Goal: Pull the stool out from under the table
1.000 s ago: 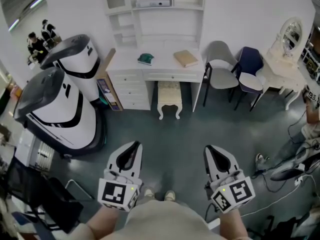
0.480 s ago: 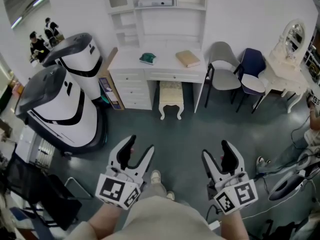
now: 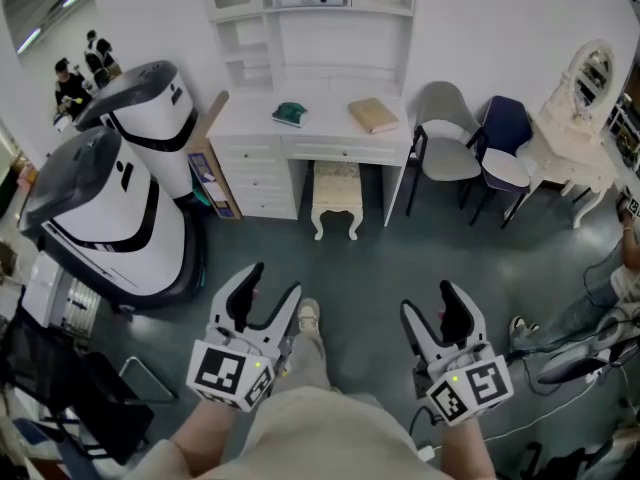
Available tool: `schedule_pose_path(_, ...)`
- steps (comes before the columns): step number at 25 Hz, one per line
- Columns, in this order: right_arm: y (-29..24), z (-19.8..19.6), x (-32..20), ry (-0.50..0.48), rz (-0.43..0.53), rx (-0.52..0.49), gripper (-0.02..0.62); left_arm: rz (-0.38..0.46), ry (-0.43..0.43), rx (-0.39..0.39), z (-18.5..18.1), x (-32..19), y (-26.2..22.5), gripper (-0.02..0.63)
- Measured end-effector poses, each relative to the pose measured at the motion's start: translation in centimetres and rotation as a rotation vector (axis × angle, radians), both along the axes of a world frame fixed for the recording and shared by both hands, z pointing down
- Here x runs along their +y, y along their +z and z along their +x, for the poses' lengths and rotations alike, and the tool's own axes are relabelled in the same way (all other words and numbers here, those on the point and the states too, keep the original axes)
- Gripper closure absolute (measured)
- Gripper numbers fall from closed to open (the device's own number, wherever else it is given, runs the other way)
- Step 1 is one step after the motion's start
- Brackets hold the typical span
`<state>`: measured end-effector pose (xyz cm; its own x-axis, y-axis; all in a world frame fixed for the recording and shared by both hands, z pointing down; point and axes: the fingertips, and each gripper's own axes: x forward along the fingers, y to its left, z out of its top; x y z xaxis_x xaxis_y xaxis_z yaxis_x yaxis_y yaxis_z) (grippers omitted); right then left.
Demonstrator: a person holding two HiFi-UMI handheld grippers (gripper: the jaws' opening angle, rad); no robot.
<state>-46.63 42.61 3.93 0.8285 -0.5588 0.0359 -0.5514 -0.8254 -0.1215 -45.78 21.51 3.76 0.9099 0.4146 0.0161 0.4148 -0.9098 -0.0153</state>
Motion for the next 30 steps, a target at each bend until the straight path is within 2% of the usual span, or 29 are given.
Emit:
schedule_pose_path(6, 1.0, 4.0, -0.8, -0.007, -0.003, -0.025, 0.295, 0.012, 0.003, -0.024, 3.5, -0.7, 0.9, 0.359)
schedule_pose_path(15, 2.1, 11.5, -2.6, -0.006, -0.023, -0.063, 0.295, 0.032, 0.018, -0.077, 11.4, -1.8, 2.9, 0.359)
schedule_pose_path(22, 3.5, 20.7, -3.7, 0.016, -0.029, -0.123, 0.295, 0.040, 0.034, -0.137, 20.8, -3.2, 4.5, 0.359)
schedule_pose_path(30, 4.9, 32.2, -8.2, 0.023, -0.038, -0.222, 0.295, 0.042, 0.040, -0.235, 33.2, -7.8, 6.6, 0.359)
